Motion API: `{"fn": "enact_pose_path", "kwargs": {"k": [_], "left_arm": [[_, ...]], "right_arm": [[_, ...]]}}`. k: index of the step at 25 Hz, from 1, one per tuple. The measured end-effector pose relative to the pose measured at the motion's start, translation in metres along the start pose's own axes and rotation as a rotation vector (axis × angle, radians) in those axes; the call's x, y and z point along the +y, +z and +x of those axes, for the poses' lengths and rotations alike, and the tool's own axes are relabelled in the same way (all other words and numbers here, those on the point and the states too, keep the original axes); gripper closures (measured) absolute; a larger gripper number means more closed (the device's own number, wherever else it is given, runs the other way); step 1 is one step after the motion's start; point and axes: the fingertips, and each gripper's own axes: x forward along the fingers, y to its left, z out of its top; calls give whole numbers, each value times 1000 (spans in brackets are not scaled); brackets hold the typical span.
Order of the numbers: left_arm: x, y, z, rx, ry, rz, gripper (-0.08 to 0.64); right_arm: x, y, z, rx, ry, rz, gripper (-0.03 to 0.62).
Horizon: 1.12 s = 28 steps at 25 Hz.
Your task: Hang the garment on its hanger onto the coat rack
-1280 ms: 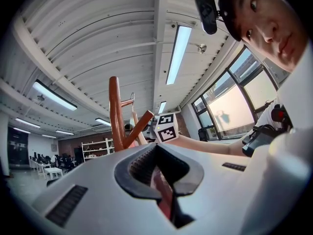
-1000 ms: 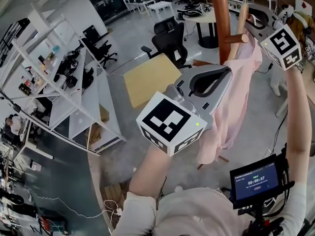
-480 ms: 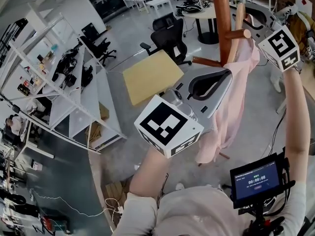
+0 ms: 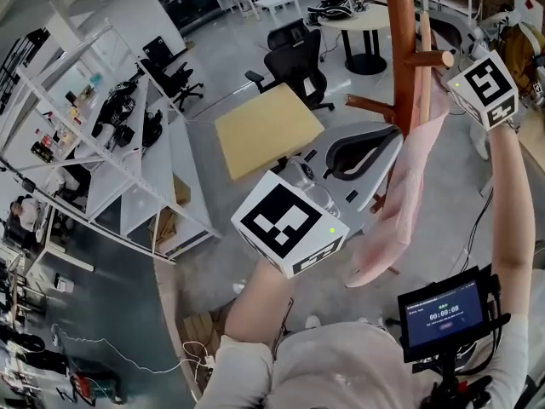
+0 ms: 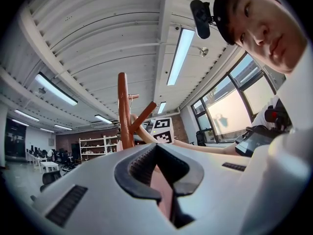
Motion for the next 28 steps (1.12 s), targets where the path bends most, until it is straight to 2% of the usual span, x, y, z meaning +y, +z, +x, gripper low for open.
{"fn": "enact_pose_path", "kwargs": {"k": [7, 13, 17, 21, 28], "left_arm": [[7, -8, -8, 21, 25, -11, 555], [8, -20, -40, 30, 49, -25, 555], [12, -24, -52, 32, 57, -37, 555], [18, -24, -58, 26, 67, -53, 554], [16, -38, -91, 32, 22, -58, 555]], "right_arm": [[5, 3, 7, -28, -18, 63, 469], [22, 13, 8, -51, -47, 184, 468], [15, 8, 4, -40, -70, 261, 468], [2, 2, -4, 11, -129, 250, 468], [10, 7, -18, 104, -267, 256, 465]]}}
